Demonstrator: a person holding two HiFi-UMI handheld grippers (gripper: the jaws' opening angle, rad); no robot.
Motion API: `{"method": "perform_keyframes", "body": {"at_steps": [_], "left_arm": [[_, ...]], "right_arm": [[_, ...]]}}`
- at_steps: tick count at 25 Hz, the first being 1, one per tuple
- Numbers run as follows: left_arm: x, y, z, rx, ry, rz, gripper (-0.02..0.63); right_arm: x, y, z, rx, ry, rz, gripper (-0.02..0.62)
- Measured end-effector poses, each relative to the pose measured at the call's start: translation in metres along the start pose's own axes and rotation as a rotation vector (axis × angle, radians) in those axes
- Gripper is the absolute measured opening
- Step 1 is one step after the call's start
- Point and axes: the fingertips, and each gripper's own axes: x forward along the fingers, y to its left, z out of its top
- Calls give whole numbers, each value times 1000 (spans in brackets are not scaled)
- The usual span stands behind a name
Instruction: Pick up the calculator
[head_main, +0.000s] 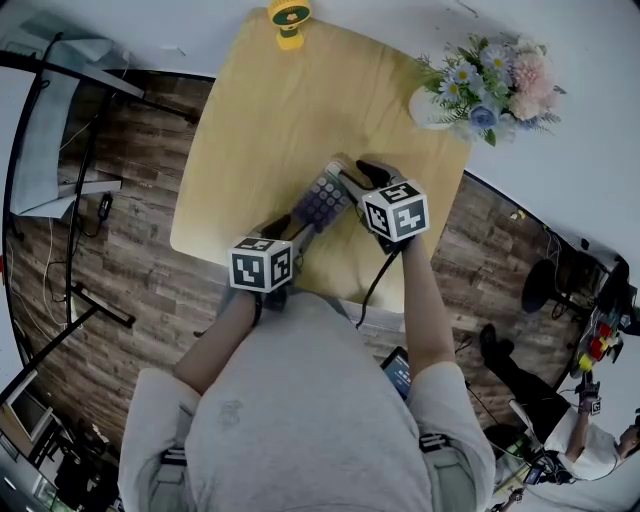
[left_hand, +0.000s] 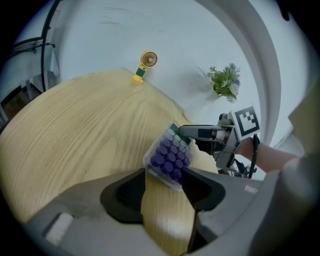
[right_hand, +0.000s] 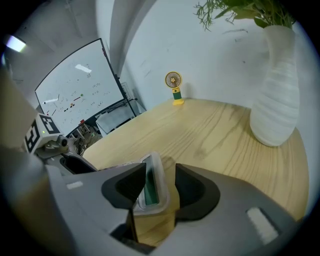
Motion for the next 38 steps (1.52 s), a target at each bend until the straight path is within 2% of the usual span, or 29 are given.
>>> {"method": "perform_keyframes", "body": {"at_steps": [8, 14, 19, 23, 29, 33, 38], "left_arm": [[3, 1, 1, -19, 10, 9, 230], [4, 2, 1, -47, 19, 2, 230], [2, 6, 3, -121, 14, -6, 216], [2, 7, 5, -141, 9, -20, 215], [-4, 23, 33, -159, -81, 3, 213], [-11, 28, 58, -115, -133, 6, 209], [-20, 25, 81, 40, -192, 26, 202]], "right_arm": [[3, 0, -6, 74, 11, 65, 200], [4, 3, -10, 164, 0, 122, 160], [3, 4, -10, 186, 18, 117, 160], [-1, 4, -15, 207, 23, 101, 158], [-10, 14, -12, 257, -61, 111, 140], [-16, 23, -11, 283, -127, 110, 130], [-24, 31, -4, 271, -212, 75, 127]]}}
